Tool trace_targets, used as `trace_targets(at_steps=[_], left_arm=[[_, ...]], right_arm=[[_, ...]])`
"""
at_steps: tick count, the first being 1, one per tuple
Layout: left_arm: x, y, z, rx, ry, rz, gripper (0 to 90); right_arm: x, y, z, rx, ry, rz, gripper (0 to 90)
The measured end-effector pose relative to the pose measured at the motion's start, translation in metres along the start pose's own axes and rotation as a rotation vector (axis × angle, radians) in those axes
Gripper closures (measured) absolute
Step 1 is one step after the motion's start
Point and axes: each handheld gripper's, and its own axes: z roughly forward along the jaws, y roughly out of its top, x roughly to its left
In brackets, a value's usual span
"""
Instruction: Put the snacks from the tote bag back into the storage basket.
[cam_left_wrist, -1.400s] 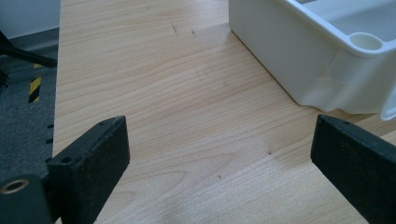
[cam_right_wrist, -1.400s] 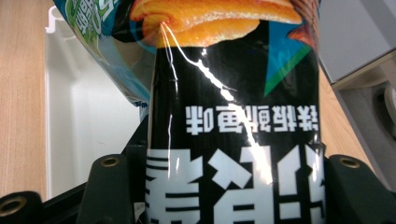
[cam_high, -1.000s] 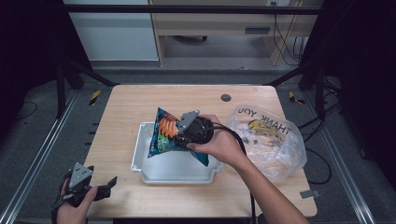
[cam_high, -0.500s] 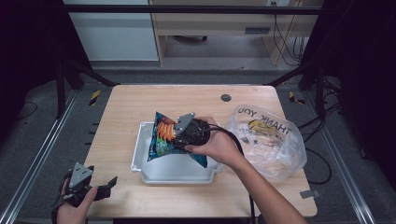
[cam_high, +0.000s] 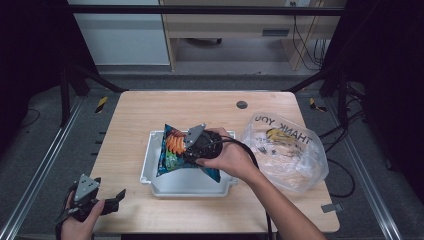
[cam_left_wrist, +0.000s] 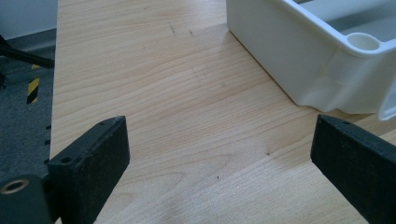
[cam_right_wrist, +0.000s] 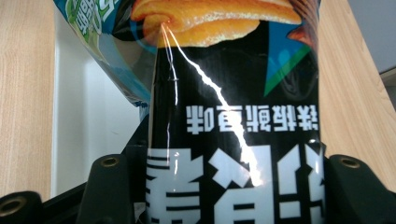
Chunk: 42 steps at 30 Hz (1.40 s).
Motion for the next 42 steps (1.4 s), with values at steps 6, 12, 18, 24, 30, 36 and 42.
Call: trace_targets(at_steps=[6, 12, 18, 24, 30, 36, 42], left_arm=[[0.000, 0.000, 0.000, 0.001, 0.000, 0.003, 4.1], [0.000, 0.000, 0.000, 0.004, -0.002, 0.002, 4.1], [0.000, 0.001, 0.000, 0.005, -0.003, 0.005, 4.1], [0.000, 0.001, 0.000, 0.004, -0.002, 0.006, 4.1], [0.000, 0.001, 0.000, 0.005, -0.002, 0.006, 4.1], [0.000, 0.001, 0.000, 0.005, -0.003, 0.007, 4.1], [0.000, 0.001, 0.000, 0.004, -0.003, 0.008, 4.1]], right_arm=[[0.002, 0.000, 0.005, 0.008, 0.011, -0.011, 42.1], [0.005, 0.001, 0.008, 0.006, 0.018, -0.012, 42.1], [0.006, 0.000, 0.012, 0.016, 0.027, -0.016, 42.1], [0.007, -0.001, 0.014, 0.026, 0.036, -0.024, 42.1], [0.008, -0.001, 0.018, 0.033, 0.043, -0.030, 42.1], [0.010, -0.001, 0.023, 0.046, 0.052, -0.036, 42.1], [0.010, -0.001, 0.027, 0.060, 0.056, -0.036, 42.1]])
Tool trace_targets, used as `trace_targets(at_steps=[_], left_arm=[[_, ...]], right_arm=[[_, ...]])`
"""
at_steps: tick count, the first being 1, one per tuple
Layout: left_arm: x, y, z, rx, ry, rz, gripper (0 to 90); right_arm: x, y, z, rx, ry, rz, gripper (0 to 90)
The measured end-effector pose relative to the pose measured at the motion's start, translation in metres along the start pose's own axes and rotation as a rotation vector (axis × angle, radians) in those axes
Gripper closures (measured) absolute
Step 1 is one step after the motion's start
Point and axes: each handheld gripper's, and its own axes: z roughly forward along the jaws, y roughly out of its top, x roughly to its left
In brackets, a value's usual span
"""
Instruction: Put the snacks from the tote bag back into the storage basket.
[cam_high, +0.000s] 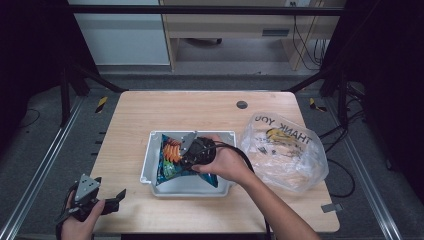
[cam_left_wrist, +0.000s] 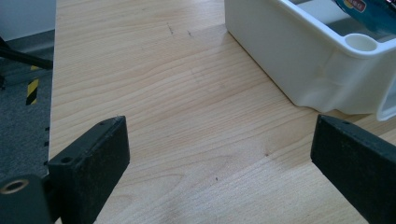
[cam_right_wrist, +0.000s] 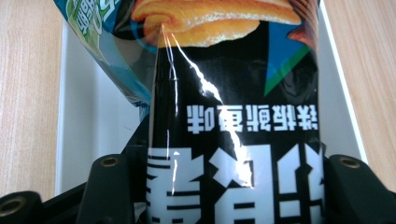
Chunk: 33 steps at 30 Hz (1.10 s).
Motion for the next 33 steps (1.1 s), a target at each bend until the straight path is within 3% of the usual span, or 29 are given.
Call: trace_targets(at_steps=[13, 32, 33], left_arm=[[0.000, 0.000, 0.000, 0.001, -0.002, 0.000, 4.1], [0.000, 0.000, 0.000, 0.001, -0.004, 0.000, 4.1], [-0.002, 0.000, 0.000, 0.012, -0.009, -0.021, 4.1]], right_arm=[[-0.003, -0.003, 0.012, 0.041, 0.003, -0.004, 42.1], [-0.009, -0.005, 0.019, 0.051, 0.018, 0.004, 42.0], [-0.009, -0.005, 0.020, 0.051, 0.017, 0.007, 42.0]])
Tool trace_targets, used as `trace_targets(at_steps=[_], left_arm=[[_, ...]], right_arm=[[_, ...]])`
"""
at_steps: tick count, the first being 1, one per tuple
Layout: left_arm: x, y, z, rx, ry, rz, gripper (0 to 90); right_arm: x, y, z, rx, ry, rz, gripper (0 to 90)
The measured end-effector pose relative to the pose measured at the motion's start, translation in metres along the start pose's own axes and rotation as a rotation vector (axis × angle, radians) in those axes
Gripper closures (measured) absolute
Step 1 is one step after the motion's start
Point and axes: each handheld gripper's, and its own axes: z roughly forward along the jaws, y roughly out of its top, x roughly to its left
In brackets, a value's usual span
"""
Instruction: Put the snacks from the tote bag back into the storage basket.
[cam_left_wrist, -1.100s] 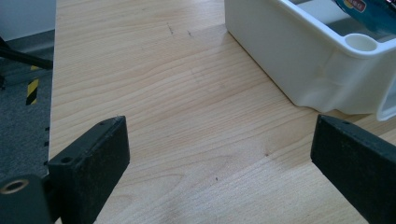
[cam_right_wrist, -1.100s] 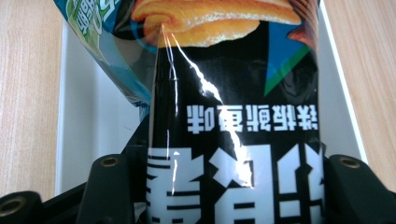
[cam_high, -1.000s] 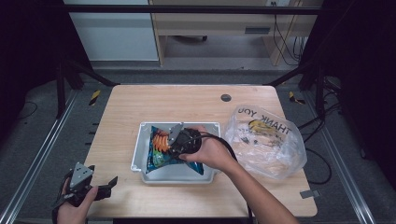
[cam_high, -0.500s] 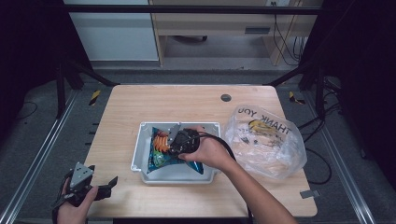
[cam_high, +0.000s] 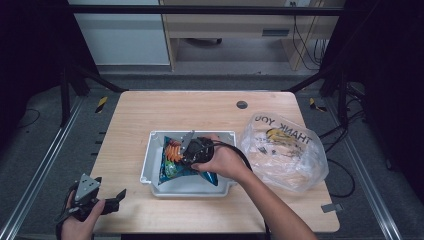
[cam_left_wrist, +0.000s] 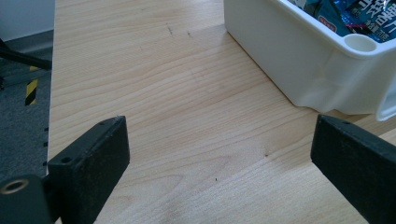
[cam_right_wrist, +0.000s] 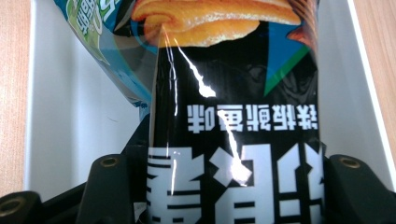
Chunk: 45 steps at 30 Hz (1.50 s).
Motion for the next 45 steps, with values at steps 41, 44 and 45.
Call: trace_targets(at_steps=[41, 44, 45], left_arm=[[0.0011, 0.0008, 0.0010, -0.014, 0.005, 0.021, 4.1], [0.0015, 0.0008, 0.0006, -0.010, 0.005, 0.025, 4.1], [0.0015, 0.0008, 0.0007, -0.011, 0.005, 0.023, 4.1]], right_arm=[[-0.0049, -0.0076, 0.0064, 0.015, 0.009, 0.043, 39.2], [-0.0049, -0.0073, 0.0073, 0.014, 0.005, 0.045, 38.6], [-0.0049, -0.0073, 0.0073, 0.014, 0.005, 0.045, 38.6]])
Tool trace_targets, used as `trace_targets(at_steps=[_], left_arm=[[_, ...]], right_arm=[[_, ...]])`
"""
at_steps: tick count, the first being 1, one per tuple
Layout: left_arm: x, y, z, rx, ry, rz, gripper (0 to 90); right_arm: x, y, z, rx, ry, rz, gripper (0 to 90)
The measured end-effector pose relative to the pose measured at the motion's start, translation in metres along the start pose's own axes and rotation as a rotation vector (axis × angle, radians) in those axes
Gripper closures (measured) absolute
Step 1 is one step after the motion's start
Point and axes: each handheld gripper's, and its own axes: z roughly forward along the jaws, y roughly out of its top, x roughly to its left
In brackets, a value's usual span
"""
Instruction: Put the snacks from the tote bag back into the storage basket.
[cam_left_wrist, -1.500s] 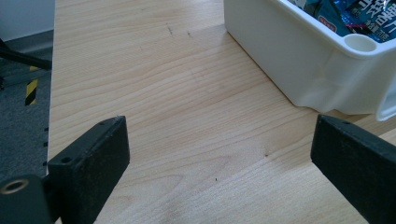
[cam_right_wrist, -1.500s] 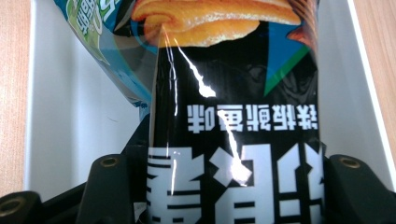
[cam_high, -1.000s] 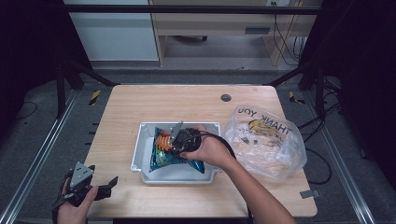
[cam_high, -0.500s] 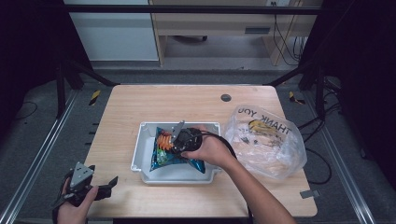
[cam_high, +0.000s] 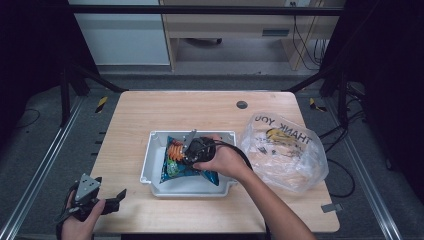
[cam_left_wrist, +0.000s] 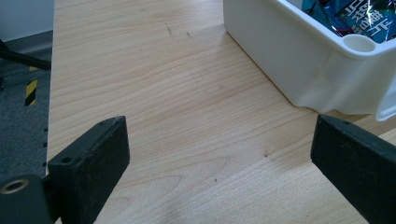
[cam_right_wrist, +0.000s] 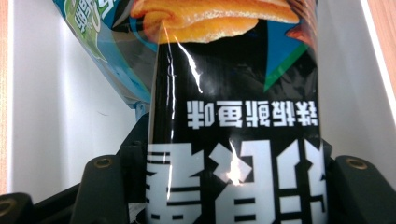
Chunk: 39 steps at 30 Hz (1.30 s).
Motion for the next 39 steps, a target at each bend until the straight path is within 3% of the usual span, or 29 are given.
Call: trace_targets(at_steps=[17, 23, 25, 28, 39], left_arm=[[0.0000, 0.0000, -0.0001, 0.001, -0.002, 0.002, 4.1], [0.0000, -0.0001, 0.0000, 0.001, -0.002, 0.000, 4.1], [0.0001, -0.0001, -0.0001, 0.002, -0.003, 0.001, 4.1], [0.0003, -0.0002, -0.0001, 0.001, -0.002, -0.001, 4.1], [0.0003, -0.0003, -0.0002, 0.001, -0.003, -0.001, 4.1]], right_arm=[[0.0004, 0.0017, 0.0034, 0.001, -0.007, 0.017, 34.0], [-0.0003, 0.0021, 0.0054, 0.005, 0.000, 0.058, 26.1], [0.0002, 0.0024, 0.0077, 0.019, 0.002, 0.075, 17.6], [0.0012, 0.0031, 0.0087, 0.015, -0.005, 0.086, 13.5], [0.0020, 0.0036, 0.0002, -0.029, -0.020, 0.114, 9.7]])
